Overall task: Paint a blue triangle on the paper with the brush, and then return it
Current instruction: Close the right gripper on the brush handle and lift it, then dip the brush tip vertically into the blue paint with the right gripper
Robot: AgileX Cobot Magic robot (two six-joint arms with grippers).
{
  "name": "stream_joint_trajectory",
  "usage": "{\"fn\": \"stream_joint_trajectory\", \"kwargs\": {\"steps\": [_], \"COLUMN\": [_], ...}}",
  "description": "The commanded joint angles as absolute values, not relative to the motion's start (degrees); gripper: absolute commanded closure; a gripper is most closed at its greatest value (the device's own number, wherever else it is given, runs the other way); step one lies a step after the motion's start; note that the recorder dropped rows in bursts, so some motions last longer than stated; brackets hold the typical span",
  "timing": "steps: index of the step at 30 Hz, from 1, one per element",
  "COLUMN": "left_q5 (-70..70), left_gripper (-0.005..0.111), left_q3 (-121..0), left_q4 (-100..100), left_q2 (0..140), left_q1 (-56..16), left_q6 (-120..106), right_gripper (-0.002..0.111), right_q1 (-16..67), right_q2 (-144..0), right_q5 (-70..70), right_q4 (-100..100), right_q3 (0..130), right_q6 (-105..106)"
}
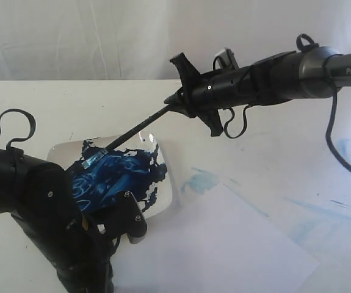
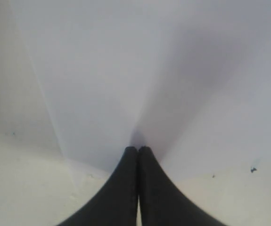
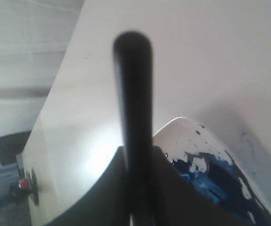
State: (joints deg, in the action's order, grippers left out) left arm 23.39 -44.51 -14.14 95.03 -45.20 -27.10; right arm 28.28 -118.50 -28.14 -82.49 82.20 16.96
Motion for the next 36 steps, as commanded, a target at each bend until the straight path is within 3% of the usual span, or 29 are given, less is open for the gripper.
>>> {"fn": "stream_joint_trajectory", "kwargs": {"steps": [1,23,36], "left_q5": [25.16,25.16,25.16], "left_gripper": [0.107,0.107,0.107], "left_q3": [-43.98,-43.98,-43.98], "left_q4": [-14.52,-14.52,-14.52], "left_q2": [95.38,95.38,95.38], "left_q1": [-45.28,-45.28,-45.28], "left_q6": [-27.12,-27.12,-27.12], "right_gripper": [0.105,0.105,0.105], "right_q1": [27.91,31.94,31.94], "right_q2": [-117.1,-117.27,-115.56], "right_q5": [-32.49,-30.23,-32.41], "right_q4": [-82.66,-99.95,-99.95], "right_q3": [83.44,83.94,86.23], "right_q6": [30.93,84.63,101.43]}}
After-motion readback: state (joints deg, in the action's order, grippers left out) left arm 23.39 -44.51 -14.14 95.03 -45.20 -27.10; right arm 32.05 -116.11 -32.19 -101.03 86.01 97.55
